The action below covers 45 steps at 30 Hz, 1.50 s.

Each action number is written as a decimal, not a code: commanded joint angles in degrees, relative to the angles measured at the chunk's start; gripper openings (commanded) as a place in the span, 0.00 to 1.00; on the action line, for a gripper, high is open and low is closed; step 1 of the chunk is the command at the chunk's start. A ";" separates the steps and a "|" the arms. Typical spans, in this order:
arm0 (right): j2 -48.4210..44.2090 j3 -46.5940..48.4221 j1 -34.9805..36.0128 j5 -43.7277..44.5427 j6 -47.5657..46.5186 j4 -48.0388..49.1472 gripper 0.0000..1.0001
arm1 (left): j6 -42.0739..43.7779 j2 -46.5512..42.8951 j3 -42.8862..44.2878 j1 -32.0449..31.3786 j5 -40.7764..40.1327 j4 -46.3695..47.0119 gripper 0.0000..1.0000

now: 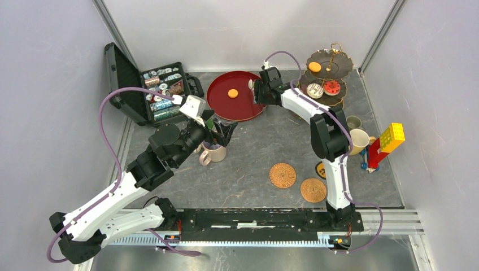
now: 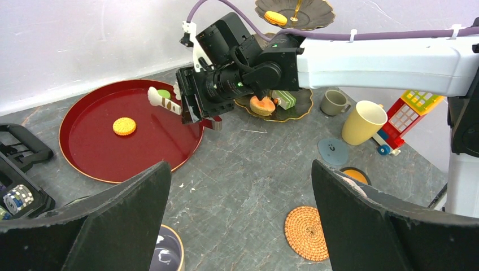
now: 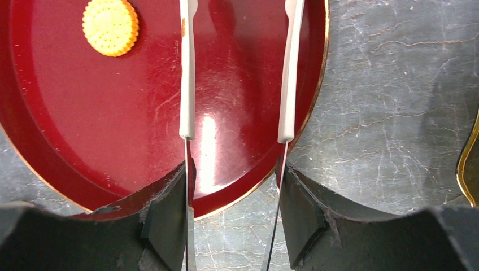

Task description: Serve the afternoon tea

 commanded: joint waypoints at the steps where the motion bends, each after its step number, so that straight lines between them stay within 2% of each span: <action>1: 1.02 2.81 0.14 2.94 -0.82 -0.07 0.60 | 0.25 -0.87 0.74 -0.10 -0.87 1.11 1.00; 8: 4.11 6.18 0.22 3.34 -1.14 -0.06 0.59 | 0.25 -1.06 0.67 -0.10 -0.88 1.11 1.00; 27: 9.39 12.49 2.01 12.47 -6.99 -3.06 0.57 | 0.16 -0.79 0.57 -0.10 -0.77 1.20 1.00; 32: 9.95 13.24 2.01 13.39 -7.50 -3.25 0.51 | 0.07 -0.72 0.57 -0.10 -0.70 1.20 1.00; 38: 10.52 14.12 2.06 13.82 -8.32 -3.60 0.40 | 0.07 -0.79 0.57 -0.10 -0.64 1.22 1.00; 41: 10.02 14.00 2.10 13.14 -8.77 -3.83 0.38 | 0.07 -0.79 0.57 -0.10 -0.67 1.22 1.00; 45: 6.96 11.54 2.24 10.33 -10.09 -2.23 0.29 | -0.02 -0.79 0.57 -0.10 -0.43 1.29 1.00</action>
